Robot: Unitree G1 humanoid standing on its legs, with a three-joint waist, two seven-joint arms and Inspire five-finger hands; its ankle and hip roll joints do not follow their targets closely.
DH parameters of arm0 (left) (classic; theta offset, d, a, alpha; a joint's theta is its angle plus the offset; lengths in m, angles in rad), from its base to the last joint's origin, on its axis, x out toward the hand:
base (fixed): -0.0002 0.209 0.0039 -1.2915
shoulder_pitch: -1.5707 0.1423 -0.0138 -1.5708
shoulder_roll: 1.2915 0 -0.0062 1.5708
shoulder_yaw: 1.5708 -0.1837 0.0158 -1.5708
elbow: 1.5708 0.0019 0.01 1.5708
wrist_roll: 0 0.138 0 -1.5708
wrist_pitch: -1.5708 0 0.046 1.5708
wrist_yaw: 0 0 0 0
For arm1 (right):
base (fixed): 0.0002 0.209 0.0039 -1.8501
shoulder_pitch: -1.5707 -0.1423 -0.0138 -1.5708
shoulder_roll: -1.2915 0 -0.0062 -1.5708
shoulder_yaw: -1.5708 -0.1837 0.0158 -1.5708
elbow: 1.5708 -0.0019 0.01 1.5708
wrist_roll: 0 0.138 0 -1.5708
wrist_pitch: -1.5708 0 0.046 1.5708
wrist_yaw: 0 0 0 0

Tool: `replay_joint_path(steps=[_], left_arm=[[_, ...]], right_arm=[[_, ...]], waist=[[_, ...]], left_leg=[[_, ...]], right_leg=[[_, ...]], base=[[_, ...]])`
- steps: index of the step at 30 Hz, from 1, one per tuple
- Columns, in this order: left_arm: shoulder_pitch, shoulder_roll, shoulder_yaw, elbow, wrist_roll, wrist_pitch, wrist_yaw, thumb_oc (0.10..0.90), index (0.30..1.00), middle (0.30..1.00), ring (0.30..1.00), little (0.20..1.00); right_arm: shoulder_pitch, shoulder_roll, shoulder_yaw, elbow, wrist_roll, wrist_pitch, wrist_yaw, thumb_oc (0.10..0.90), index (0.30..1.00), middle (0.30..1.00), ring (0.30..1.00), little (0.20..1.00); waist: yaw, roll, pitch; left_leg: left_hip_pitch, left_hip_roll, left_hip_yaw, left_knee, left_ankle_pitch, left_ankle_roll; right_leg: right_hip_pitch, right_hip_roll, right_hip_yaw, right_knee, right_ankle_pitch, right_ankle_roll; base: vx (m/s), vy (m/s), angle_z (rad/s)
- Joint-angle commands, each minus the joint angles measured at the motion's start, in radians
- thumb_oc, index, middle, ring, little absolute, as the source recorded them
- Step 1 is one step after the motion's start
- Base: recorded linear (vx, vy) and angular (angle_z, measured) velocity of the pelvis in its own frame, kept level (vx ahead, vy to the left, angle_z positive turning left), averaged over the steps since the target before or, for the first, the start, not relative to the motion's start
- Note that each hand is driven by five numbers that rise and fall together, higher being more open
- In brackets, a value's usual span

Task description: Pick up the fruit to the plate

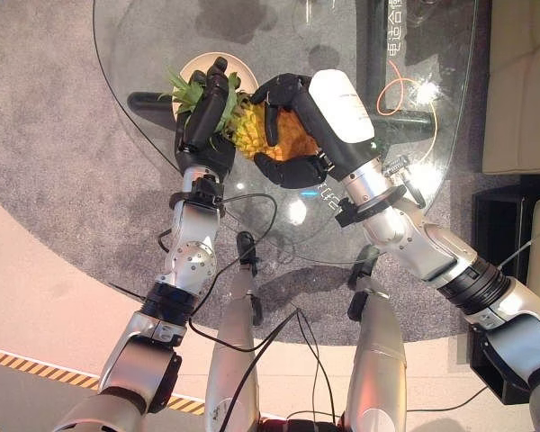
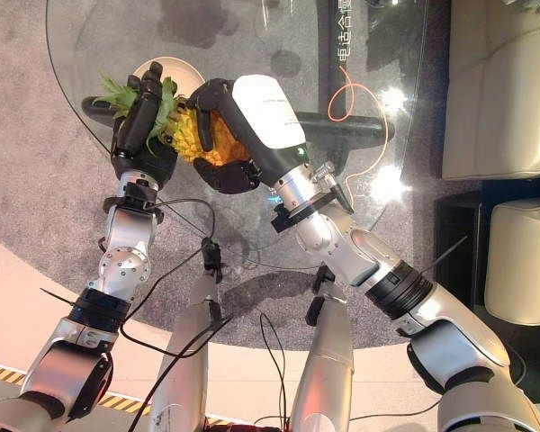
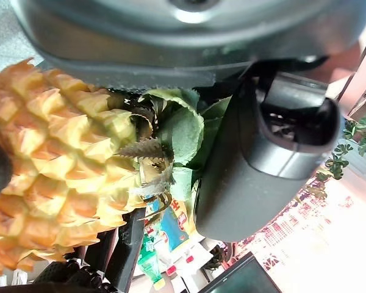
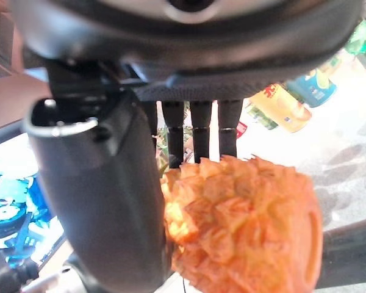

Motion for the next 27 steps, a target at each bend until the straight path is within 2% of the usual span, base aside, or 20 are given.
replay_joint_path(steps=[1, 3, 19, 27], left_arm=[[-0.111, -0.001, -0.004, -0.179, 0.071, -0.101, -0.101, 0.1, 0.3, 0.3, 0.3, 0.2], [-0.111, -0.003, -0.002, -0.179, 0.075, -0.109, -0.098, 0.1, 0.3, 0.3, 0.3, 0.2], [-0.11, -0.024, 0.024, -0.175, 0.117, -0.136, -0.079, 0.1, 0.3, 0.3, 0.3, 0.2], [-0.109, -0.021, 0.046, -0.171, 0.15, -0.166, -0.018, 0.1, 0.3, 0.3, 0.3, 0.2]], right_arm=[[-0.13, 0.037, -0.054, -0.174, -0.022, -0.103, -0.056, 0.41, 0.566, 0.566, 0.566, 0.51], [-0.126, 0.041, -0.061, -0.173, -0.022, -0.104, -0.064, 0.8, 0.9, 0.9, 0.9, 0.9], [-0.104, 0.066, -0.102, -0.166, -0.046, -0.1, -0.1, 0.8, 0.9, 0.9, 0.9, 0.9], [-0.101, 0.073, -0.12, -0.165, -0.053, -0.103, -0.099, 0.8, 0.9, 0.9, 0.9, 0.9]], waist=[[0.009, -0.019, -0.024], [0.008, -0.019, -0.024], [0.006, -0.016, -0.024], [0.008, -0.014, -0.024]], left_leg=[[-0.013, 0.015, -0.031, 0.128, -0.109, -0.029], [-0.015, 0.016, -0.031, 0.129, -0.11, -0.03], [-0.013, 0.016, -0.026, 0.131, -0.112, -0.029], [-0.011, 0.015, -0.026, 0.127, -0.111, -0.03]], right_leg=[[0.073, -0.028, -0.015, -0.155, 0.096, 0.05], [0.069, -0.028, -0.014, -0.153, 0.095, 0.05], [0.07, -0.029, -0.011, -0.151, 0.092, 0.049], [0.069, -0.029, -0.011, -0.152, 0.092, 0.05]], base=[[0.0, 0.0, 0.0], [0.0, 0.0, 0.0], [0.0, 0.0, 0.0], [0.0, 0.0, 0.0]])
